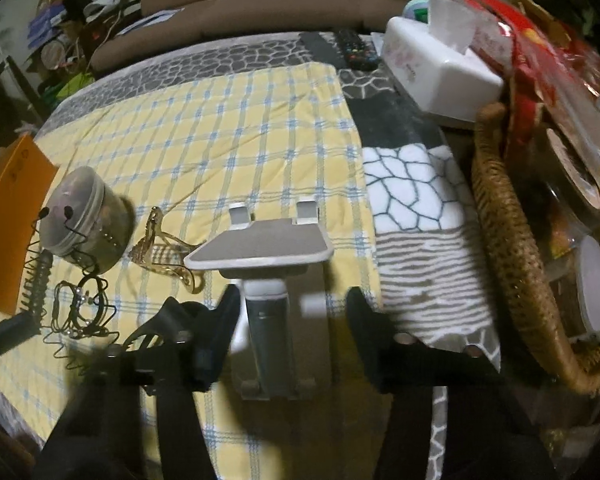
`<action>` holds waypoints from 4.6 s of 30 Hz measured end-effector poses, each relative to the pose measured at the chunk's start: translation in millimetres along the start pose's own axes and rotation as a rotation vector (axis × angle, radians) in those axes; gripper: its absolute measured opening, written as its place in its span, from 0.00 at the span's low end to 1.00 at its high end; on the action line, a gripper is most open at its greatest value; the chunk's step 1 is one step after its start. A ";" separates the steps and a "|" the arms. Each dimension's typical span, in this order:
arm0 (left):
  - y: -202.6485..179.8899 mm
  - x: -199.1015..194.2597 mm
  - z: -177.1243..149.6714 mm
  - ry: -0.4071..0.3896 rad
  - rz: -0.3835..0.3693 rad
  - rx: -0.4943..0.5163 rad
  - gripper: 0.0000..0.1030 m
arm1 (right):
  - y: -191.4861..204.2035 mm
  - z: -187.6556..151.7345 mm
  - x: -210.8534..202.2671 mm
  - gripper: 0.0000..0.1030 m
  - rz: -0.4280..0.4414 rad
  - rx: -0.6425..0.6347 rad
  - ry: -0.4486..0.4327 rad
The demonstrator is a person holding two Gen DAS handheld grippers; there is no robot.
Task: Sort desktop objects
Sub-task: 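Move the right gripper to the white phone stand and close on it, then lift the white phone stand with the right gripper toward the orange box, then lower the phone stand into the orange box with the right gripper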
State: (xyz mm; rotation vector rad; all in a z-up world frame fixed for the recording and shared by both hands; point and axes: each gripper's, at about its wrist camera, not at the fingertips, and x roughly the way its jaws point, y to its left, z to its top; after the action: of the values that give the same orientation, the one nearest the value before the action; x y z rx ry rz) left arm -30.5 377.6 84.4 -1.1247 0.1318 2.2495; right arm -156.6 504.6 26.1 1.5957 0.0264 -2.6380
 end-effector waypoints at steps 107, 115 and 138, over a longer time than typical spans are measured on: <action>229.8 -245.2 -40.5 -0.229 -0.183 -0.359 0.54 | 305.2 28.3 -188.2 0.28 0.457 -0.150 -0.139; 296.0 -240.5 -52.2 -0.208 -0.119 -0.417 0.54 | 370.9 44.0 -152.4 0.28 0.513 -0.210 -0.106; 445.6 -195.2 -89.6 -0.084 0.045 -0.563 0.54 | 484.7 82.8 -29.6 0.28 0.650 -0.266 0.025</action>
State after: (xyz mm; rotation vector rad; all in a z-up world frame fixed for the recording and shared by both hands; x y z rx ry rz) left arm -131.7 -106.4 96.3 -1.3051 -0.5480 2.4411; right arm -187.6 18.3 98.3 1.2720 -0.1151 -2.0198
